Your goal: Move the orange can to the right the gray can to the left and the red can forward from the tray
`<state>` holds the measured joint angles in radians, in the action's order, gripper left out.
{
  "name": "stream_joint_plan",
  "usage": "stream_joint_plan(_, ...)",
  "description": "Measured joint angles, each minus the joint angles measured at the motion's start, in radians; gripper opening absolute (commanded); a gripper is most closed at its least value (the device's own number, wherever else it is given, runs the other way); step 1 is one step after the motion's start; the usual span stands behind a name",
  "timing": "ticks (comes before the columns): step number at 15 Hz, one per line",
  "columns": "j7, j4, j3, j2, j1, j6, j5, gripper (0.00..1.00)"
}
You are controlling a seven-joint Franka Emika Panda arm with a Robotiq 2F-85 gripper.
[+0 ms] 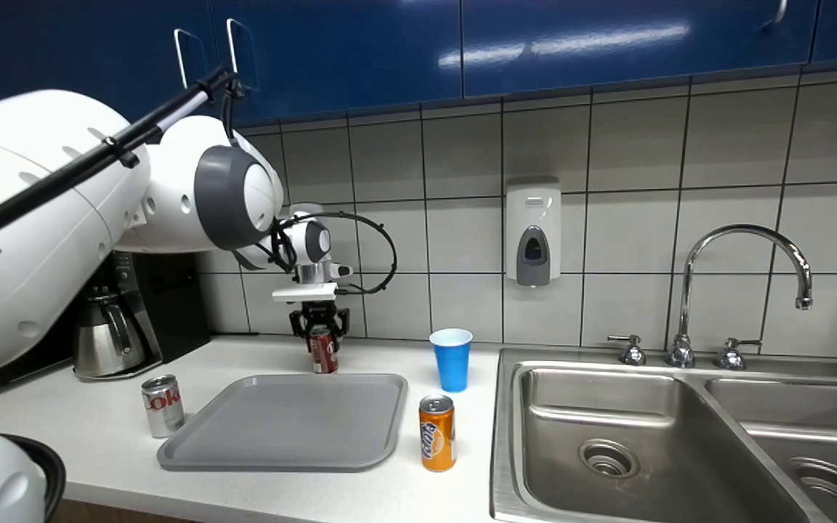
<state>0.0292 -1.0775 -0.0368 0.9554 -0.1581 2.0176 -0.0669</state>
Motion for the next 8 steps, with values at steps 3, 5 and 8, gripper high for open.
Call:
stream_joint_plan(3, 0.0, 0.021, 0.0, 0.017, 0.0, -0.007, 0.0, 0.39)
stream_joint_plan(5, 0.0, 0.034, 0.0, 0.027, 0.0, -0.017, 0.0, 0.9)
stream_joint_plan(8, 0.0, 0.052, 0.0, 0.031, 0.0, -0.041, 0.001, 1.0)
